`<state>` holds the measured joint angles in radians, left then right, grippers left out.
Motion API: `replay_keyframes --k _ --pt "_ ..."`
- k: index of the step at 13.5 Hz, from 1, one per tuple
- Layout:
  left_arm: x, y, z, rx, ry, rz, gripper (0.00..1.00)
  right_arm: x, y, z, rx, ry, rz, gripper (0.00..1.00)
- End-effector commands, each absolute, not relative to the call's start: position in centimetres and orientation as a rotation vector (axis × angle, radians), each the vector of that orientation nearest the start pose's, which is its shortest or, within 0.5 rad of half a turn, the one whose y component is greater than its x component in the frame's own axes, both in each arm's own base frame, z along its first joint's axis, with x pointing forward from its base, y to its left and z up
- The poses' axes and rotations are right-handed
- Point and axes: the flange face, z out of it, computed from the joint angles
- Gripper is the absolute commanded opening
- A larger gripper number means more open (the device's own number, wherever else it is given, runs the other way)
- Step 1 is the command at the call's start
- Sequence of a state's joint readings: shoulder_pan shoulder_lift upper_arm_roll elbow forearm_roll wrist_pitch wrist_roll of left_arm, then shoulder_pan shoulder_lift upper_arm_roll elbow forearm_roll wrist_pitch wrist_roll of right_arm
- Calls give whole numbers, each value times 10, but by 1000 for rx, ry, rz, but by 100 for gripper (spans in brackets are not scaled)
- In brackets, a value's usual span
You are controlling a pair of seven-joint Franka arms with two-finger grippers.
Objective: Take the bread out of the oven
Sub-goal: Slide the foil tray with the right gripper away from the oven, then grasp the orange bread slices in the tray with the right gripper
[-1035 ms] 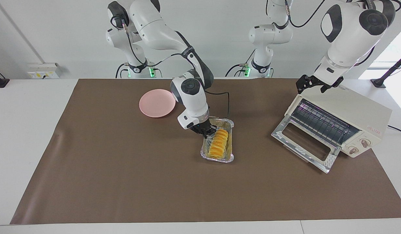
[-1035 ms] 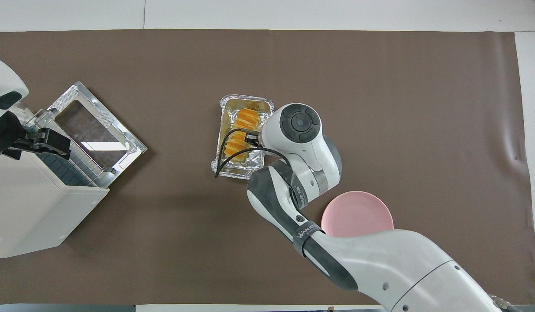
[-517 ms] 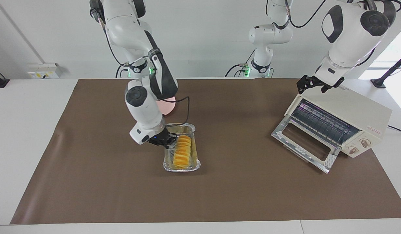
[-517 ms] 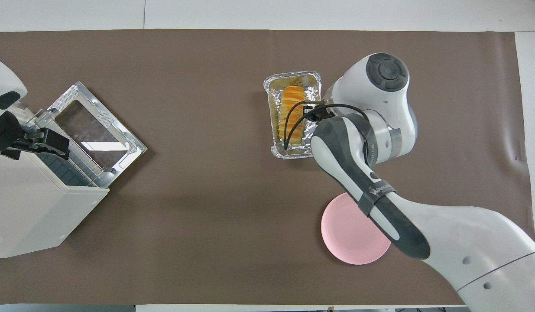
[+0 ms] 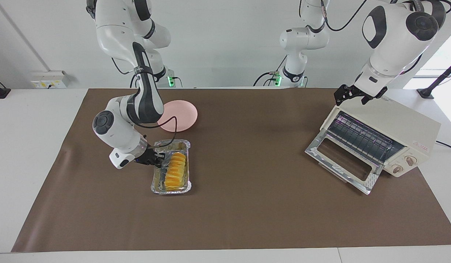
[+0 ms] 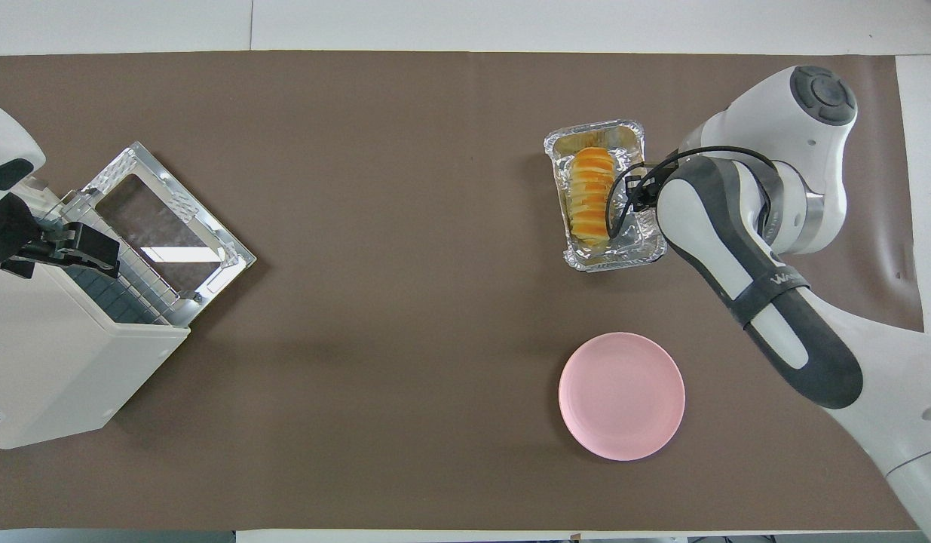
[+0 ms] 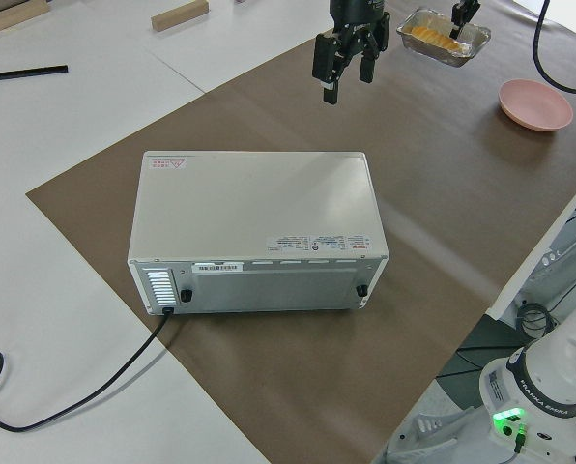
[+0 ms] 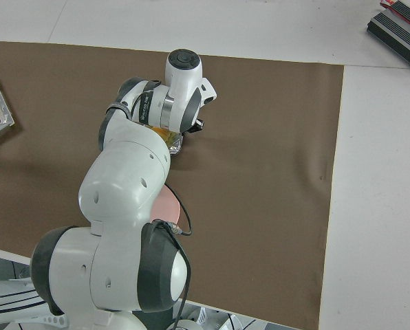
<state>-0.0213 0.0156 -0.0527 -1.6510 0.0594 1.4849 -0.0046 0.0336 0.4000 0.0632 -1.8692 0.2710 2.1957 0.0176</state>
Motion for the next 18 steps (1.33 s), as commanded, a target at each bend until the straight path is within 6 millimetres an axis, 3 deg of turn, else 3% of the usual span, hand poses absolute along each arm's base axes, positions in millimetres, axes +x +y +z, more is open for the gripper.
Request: replay_keyframes --k 1,2,7,9,13,18 --pt "543 -32 574 -3077 109 284 100 608 62 304 -2876 158 123 53" --pt "543 -32 574 -3077 109 284 100 610 65 309 -2878 155 109 100" --pt "543 -32 574 -3077 109 284 100 631 91 382 -2984 113 13 100" --pt "543 -32 574 -3077 109 284 100 627 121 373 -2991 111 1 100" --pt "543 -32 574 -3077 109 284 100 631 139 349 -2978 187 -32 100" --pt "543 -32 574 -3077 109 284 100 618 136 311 -2980 209 -61 97"
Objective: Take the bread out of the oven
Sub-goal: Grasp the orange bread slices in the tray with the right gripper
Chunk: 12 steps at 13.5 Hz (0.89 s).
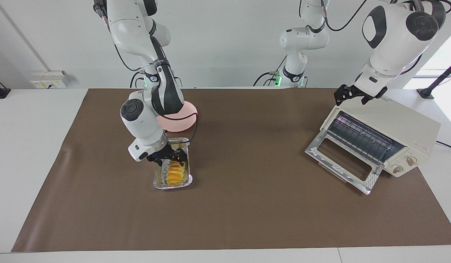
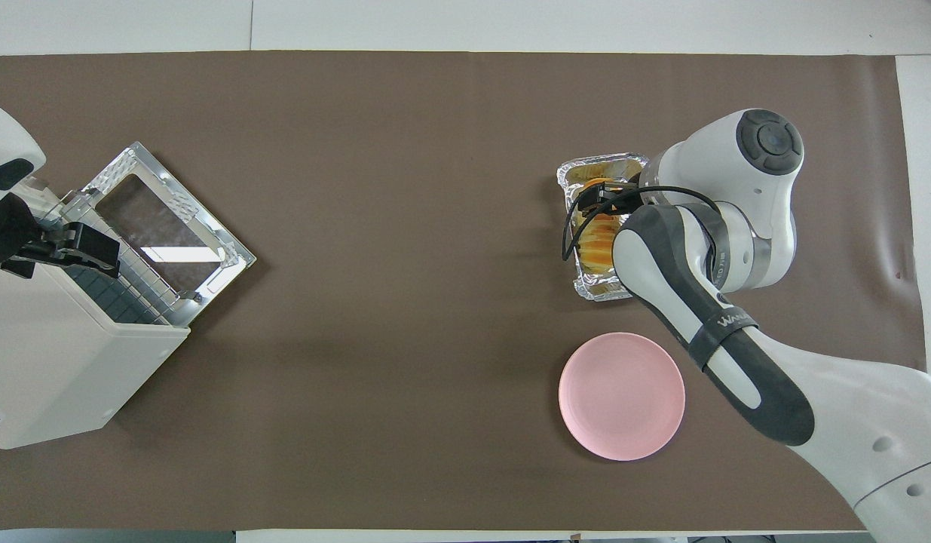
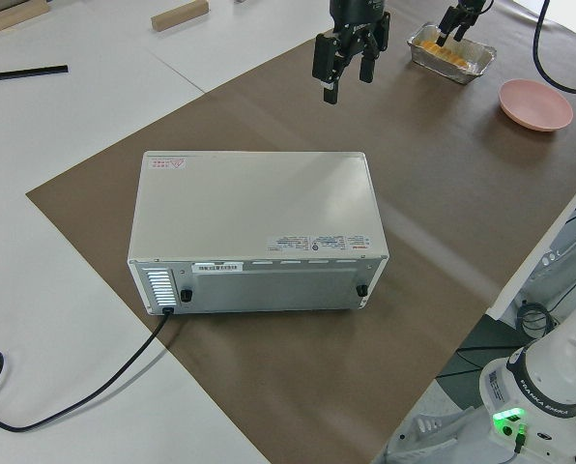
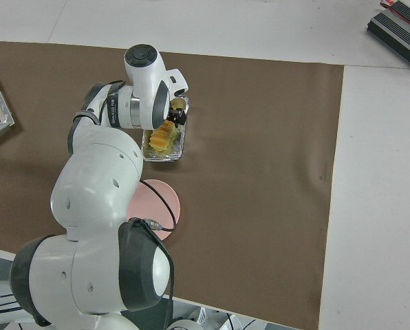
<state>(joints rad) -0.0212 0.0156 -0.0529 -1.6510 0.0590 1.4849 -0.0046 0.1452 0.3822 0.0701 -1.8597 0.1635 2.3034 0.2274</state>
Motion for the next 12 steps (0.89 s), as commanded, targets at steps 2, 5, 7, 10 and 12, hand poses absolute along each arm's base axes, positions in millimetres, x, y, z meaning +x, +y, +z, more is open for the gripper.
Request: replay_keyframes --k 2,5,7,10,12 --pt "543 -32 574 -3077 109 284 100 615 136 306 -2982 208 -59 89" --pt "543 -32 574 -3077 109 284 100 613 137 306 -2985 191 -49 30" --pt "543 -32 574 -3077 109 284 100 615 137 310 -2986 190 -28 0" --pt "543 -32 574 -3077 109 284 100 620 139 329 -2984 181 -20 0" --pt "543 -32 574 -3077 109 284 100 626 140 349 -2988 169 11 0"
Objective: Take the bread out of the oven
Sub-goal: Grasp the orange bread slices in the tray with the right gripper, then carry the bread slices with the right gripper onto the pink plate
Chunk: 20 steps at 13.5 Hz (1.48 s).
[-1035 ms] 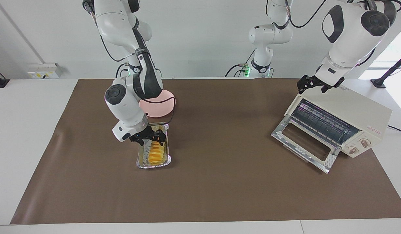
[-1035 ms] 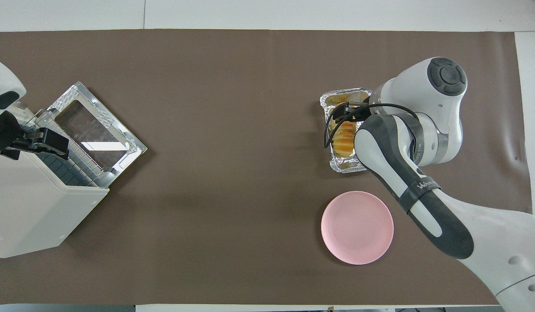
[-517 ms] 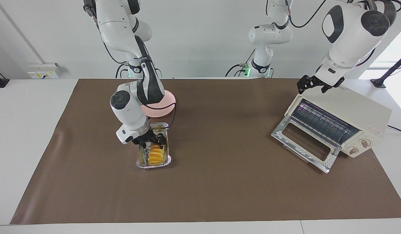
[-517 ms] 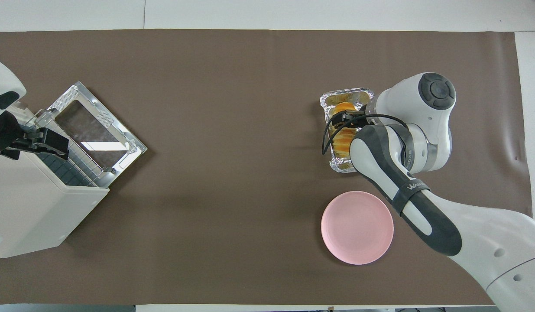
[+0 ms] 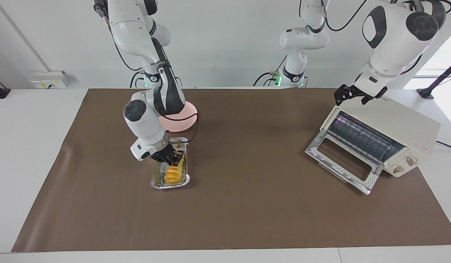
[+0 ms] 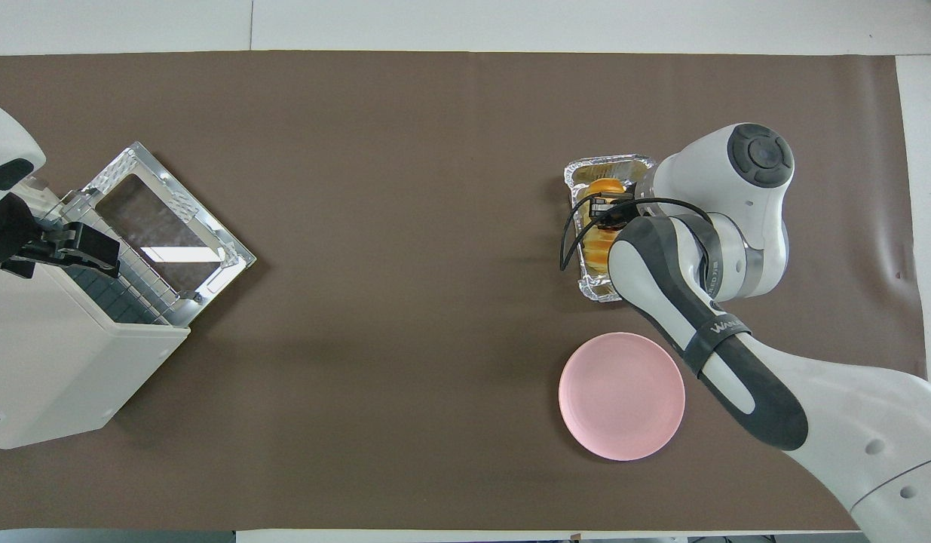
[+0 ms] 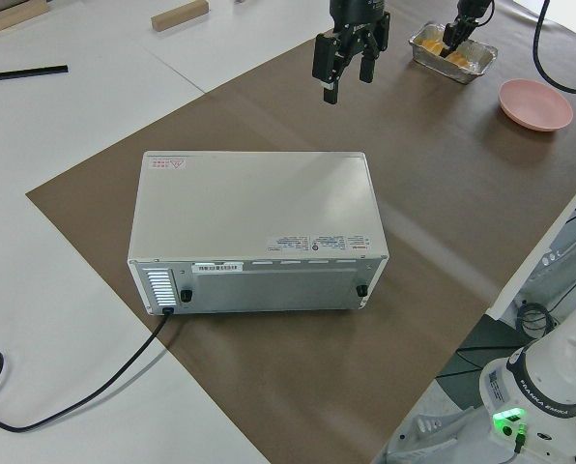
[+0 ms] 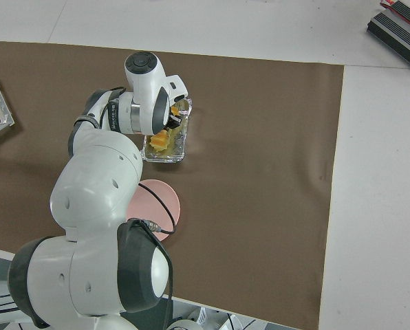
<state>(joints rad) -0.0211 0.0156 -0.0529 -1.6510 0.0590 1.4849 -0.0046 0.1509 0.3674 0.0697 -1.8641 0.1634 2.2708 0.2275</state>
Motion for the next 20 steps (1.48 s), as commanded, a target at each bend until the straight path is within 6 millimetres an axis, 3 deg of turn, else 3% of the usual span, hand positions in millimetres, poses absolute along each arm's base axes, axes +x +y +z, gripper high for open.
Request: replay_keyframes --k 1,4,6,8,11,13,15,17,20 --pt "543 -32 574 -3077 109 284 100 626 141 362 -2989 163 16 0" --pt "543 -32 574 -3077 109 284 100 603 139 415 -3004 138 92 0" --pt "543 -32 574 -3077 109 284 100 565 135 443 -3022 112 224 0" --pt "543 -32 574 -3077 109 284 100 537 130 455 -3031 113 299 0" --pt "543 -32 574 -3077 109 284 100 482 121 444 -3047 121 385 0" --pt "543 -32 574 -3077 109 284 100 442 112 426 -3056 126 425 0" --pt "543 -32 574 -3077 109 284 100 416 105 404 -3062 140 416 0" --pt "543 -32 574 -3077 109 284 100 395 113 386 -3073 103 365 0" --pt "543 -32 574 -3077 109 284 100 386 132 372 -3071 55 321 0"
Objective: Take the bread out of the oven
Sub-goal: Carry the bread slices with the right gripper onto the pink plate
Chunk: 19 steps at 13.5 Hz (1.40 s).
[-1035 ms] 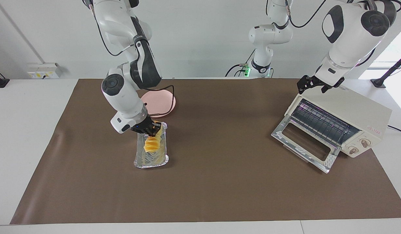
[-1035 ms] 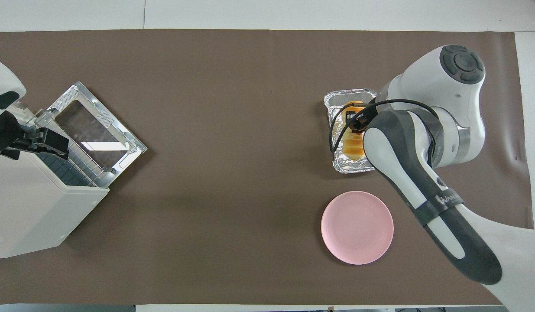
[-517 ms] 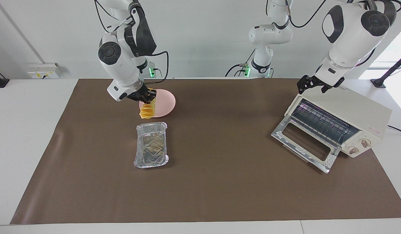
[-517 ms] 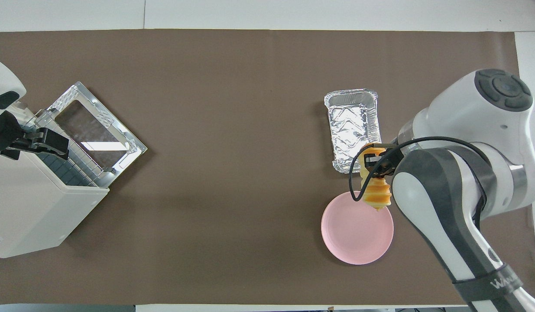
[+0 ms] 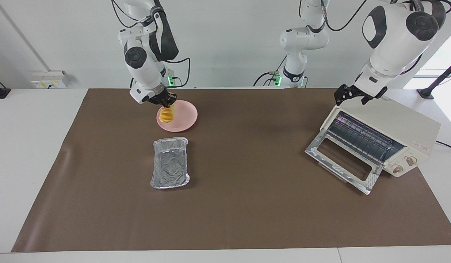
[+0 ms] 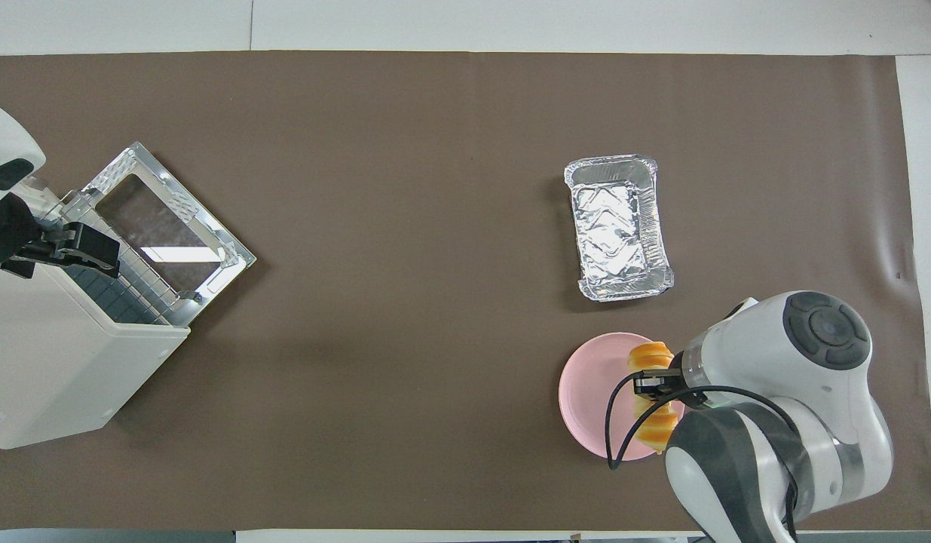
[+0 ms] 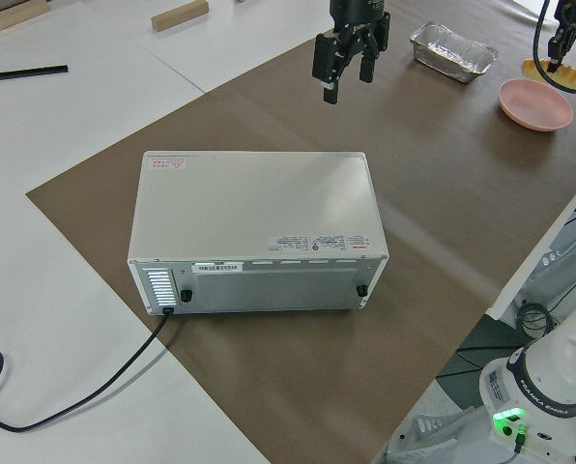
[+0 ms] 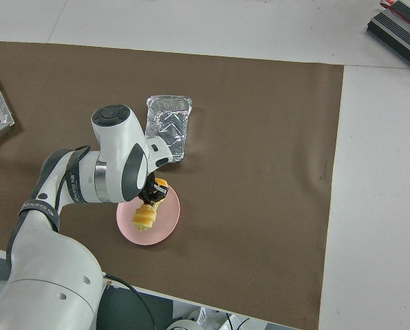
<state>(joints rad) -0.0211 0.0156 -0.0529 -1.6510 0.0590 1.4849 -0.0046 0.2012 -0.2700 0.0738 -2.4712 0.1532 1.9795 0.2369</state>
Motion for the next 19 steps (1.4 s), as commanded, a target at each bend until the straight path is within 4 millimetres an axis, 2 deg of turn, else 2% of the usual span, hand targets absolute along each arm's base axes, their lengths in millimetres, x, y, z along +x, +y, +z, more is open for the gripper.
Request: replay_keyframes --k 1,6,8,11,12,13,14,15,17,19 --pt "543 -32 574 -3077 109 284 100 384 139 366 -3074 33 307 0" --pt "543 -32 574 -3077 109 284 100 379 145 328 -3082 41 274 0" --pt "543 -32 574 -3077 109 284 100 378 144 318 -3083 46 262 0" --pt "543 -32 574 -3077 109 284 100 379 145 317 -3084 42 260 0" --pt "543 -32 574 -3077 109 284 100 379 145 316 -3083 45 262 14" --pt "543 -32 574 -3077 109 284 100 381 144 316 -3083 47 262 34" --pt "543 -32 574 -3077 109 284 100 382 143 316 -3082 56 264 61" --pt "543 -32 574 -3077 109 284 100 386 143 318 -3081 64 262 100" --pt "543 -32 574 -3077 109 284 100 402 149 341 -3071 54 233 100" --pt "543 -32 574 -3077 109 284 100 429 141 390 -3058 82 274 100"
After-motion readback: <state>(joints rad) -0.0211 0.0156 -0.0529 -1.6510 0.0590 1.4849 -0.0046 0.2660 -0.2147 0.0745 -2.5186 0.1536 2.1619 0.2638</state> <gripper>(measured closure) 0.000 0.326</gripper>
